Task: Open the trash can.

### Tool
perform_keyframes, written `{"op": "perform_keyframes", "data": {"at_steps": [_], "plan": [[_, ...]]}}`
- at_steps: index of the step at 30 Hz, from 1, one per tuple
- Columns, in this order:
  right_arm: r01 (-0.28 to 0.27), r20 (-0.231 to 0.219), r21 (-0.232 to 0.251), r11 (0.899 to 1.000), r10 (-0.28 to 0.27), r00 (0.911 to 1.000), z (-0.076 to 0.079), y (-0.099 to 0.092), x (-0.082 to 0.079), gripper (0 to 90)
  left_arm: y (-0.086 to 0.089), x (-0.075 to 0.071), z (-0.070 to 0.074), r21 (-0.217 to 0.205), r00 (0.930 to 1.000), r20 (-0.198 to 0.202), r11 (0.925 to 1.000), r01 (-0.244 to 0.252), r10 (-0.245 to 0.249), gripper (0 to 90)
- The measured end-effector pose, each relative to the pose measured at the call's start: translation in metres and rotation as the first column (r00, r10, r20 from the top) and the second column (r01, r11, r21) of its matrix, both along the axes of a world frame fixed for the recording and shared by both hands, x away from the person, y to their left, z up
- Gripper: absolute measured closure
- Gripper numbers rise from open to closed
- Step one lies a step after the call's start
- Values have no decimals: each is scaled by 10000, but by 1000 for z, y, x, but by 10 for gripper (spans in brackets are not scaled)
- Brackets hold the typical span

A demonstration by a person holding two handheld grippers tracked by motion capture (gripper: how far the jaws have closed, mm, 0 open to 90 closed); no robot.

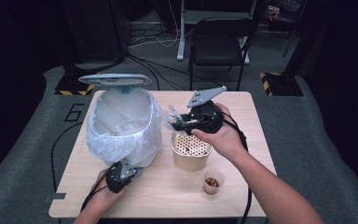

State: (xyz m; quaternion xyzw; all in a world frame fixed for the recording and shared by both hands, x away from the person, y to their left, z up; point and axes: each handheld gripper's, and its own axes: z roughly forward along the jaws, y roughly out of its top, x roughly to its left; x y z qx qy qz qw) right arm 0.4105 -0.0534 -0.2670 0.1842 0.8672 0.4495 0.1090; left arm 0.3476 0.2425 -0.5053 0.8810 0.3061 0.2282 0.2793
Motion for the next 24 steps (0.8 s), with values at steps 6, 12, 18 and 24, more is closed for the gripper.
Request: {"op": "perform_keyframes", "data": {"at_steps": [6, 12, 18, 24], "plan": [[-166, -71, 69, 9998, 166, 9998, 0, 11, 3, 671, 0, 0, 0, -40, 10000, -16, 10000, 51, -51, 900], [-304, -10, 91, 9995, 304, 9995, 0, 25, 10, 671, 0, 0, 0, -87, 10000, -87, 10000, -35, 35, 900], [-483, -34, 131, 9987, 483, 9988, 3, 41, 13, 671, 0, 0, 1, 24, 9999, -112, 10000, 45, -45, 900], [-635, 70, 272, 9976, 634, 9980, 8, 59, 15, 671, -1, -1, 0, 20, 10000, -40, 10000, -47, 47, 900]]}}
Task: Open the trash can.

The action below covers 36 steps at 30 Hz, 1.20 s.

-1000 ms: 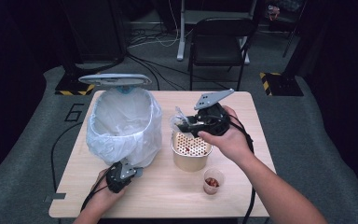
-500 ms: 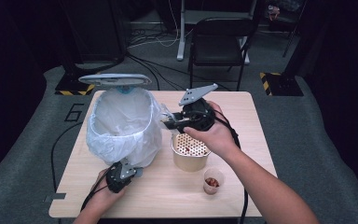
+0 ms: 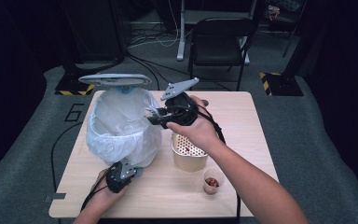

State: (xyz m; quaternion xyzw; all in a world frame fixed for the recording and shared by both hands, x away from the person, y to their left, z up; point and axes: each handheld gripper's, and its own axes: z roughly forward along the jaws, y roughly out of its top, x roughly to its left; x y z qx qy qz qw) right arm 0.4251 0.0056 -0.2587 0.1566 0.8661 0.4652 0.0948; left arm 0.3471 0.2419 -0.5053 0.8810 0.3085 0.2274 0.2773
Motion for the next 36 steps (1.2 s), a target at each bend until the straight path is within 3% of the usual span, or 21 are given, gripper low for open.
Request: {"op": "perform_keyframes", "data": {"at_steps": [14, 36], "plan": [[-290, 25, 174, 9994, 290, 9996, -4, 37, 7, 670, 0, 0, 0, -153, 9998, -192, 9999, -57, 54, 900], [190, 250, -186, 9996, -185, 9995, -23, 82, 28, 669, 1, 0, 1, -95, 9998, -208, 10000, 22, -24, 900]]}}
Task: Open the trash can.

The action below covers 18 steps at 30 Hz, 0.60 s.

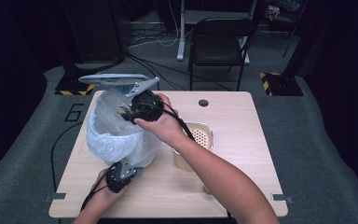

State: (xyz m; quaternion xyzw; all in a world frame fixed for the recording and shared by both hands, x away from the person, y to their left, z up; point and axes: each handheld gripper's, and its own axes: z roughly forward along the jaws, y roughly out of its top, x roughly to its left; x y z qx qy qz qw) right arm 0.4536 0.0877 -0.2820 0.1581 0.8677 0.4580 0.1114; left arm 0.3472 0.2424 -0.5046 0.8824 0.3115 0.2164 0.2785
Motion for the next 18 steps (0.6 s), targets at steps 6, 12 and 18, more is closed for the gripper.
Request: {"op": "perform_keyframes", "data": {"at_steps": [6, 12, 18], "plan": [[-27, -180, -81, 10000, 26, 9998, -4, 8, 3, 627, 0, 0, 0, -18, 10000, -77, 10000, -10, 10, 900], [-59, -96, 14, 10000, 60, 9999, -4, 9, -3, 456, 0, 0, 0, -1, 10000, 8, 10000, 7, -7, 900], [-35, -14, 171, 9998, 35, 10000, 4, 1, -8, 429, 0, 0, 0, -54, 10000, -4, 10000, -54, 54, 900]]}}
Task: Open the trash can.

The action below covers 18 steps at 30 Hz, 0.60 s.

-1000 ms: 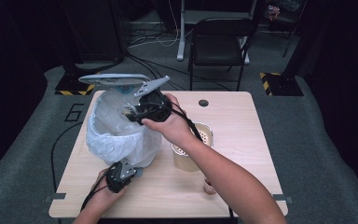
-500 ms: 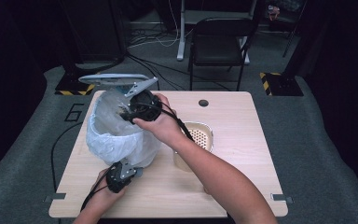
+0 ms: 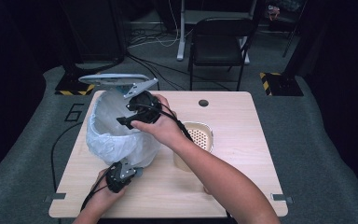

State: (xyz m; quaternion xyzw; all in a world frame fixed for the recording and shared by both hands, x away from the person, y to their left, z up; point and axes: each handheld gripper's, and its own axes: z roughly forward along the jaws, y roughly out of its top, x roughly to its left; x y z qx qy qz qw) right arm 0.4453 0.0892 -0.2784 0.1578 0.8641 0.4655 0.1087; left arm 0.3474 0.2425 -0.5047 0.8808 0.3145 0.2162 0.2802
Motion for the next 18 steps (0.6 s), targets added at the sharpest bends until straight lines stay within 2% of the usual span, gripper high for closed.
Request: {"op": "perform_keyframes", "data": {"at_steps": [6, 7, 8, 13, 14, 15, 18], "plan": [[-102, 81, 19, 9999, 101, 9999, 5, -16, -8, 430, 0, 0, 0, -17, 10000, 26, 10000, -22, 22, 900], [-93, 64, 29, 10000, 93, 9999, 6, -19, -9, 431, 2, 2, 1, 397, 9991, 323, 9989, 259, -272, 900], [-101, 53, 68, 9999, 101, 9999, 7, -24, -11, 433, 2, 2, 2, 431, 9990, 278, 9985, 340, -353, 900], [92, 187, 131, 9999, -94, 9998, 10, -52, -19, 449, 1, 2, 1, 278, 9995, 253, 9994, 187, -194, 900], [157, 222, 116, 9998, -160, 9996, 9, -58, -19, 453, 0, 0, 0, 24, 9999, 125, 10000, -5, 4, 900], [234, 267, 93, 9997, -236, 9994, 9, -63, -20, 455, 1, 2, 1, 271, 9995, 196, 9994, 232, -237, 900], [444, 317, 106, 9990, -447, 9985, 7, -78, -20, 462, 1, 2, 1, 290, 9995, 194, 9993, 238, -244, 900]]}}
